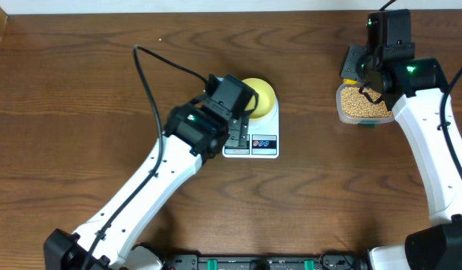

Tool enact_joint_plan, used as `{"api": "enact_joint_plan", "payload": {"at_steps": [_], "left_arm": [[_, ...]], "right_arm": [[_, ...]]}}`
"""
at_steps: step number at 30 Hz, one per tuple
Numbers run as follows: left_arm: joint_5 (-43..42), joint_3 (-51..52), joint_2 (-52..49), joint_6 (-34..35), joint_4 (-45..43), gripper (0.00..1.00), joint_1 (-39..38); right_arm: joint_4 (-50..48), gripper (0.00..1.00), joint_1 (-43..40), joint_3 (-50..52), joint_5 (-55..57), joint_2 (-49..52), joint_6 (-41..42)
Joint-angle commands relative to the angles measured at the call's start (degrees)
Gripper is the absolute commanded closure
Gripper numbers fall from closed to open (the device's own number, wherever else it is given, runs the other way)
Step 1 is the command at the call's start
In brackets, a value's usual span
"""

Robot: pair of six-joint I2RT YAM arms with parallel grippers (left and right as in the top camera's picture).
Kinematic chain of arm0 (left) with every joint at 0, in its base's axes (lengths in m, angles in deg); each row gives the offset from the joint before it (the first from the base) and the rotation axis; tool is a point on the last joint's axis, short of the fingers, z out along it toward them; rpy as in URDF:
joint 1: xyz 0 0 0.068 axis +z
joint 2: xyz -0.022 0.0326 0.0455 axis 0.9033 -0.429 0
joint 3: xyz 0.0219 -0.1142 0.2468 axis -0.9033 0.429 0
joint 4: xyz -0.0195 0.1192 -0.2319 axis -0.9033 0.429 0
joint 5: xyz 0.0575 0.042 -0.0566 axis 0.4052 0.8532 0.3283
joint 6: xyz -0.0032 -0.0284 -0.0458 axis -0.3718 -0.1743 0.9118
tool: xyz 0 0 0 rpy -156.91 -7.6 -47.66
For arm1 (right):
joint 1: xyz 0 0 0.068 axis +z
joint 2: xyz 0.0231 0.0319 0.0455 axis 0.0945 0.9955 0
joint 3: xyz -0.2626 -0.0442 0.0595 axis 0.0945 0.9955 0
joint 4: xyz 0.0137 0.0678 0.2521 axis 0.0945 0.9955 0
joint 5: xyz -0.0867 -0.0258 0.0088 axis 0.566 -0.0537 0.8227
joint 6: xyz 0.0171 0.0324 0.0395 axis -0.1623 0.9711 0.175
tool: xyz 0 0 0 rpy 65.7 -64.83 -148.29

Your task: Scoop item into bowl and weigh 50g on scale

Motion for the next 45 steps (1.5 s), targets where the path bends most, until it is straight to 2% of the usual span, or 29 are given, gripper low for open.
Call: {"api": "enact_joint_plan", "payload": {"at_steps": [1,15,21,25,41,45], "left_arm": [[3.4,1.0,-1.8,4.2,-0.3,0.09,-2.6],[7.9,1.0,-13.2,7.7,-0.4,0.09,-9.8],[8.0,1.0,-14.3,13.5,-1.6,0.09,-10.0],[10.9,1.0,-14.3,18.7,-2.2,0.09,-10.0],[10.8,1.0,-14.5,18.7,-4.3,0.09,-10.0],[11.5,1.0,-15.0,16.5,-5.0,0.08,-10.0]], "right_arm": [[0.1,0.99,-0.6,-1.3,-0.5,-1.4,0.7],[-0.4,0.99,-0.6,-1.3,-0.5,-1.4,0.7],[-0.5,0.99,-0.6,-1.3,-0.5,-1.4,0.7],[-0.5,0.99,-0.6,-1.3,-0.5,-1.4,0.7],[-0.6,0.99,-0.6,-1.3,-0.5,-1.3,-0.4],[-0.7,0.99,-0.6,-1.2,-0.5,-1.3,-0.4]]}}
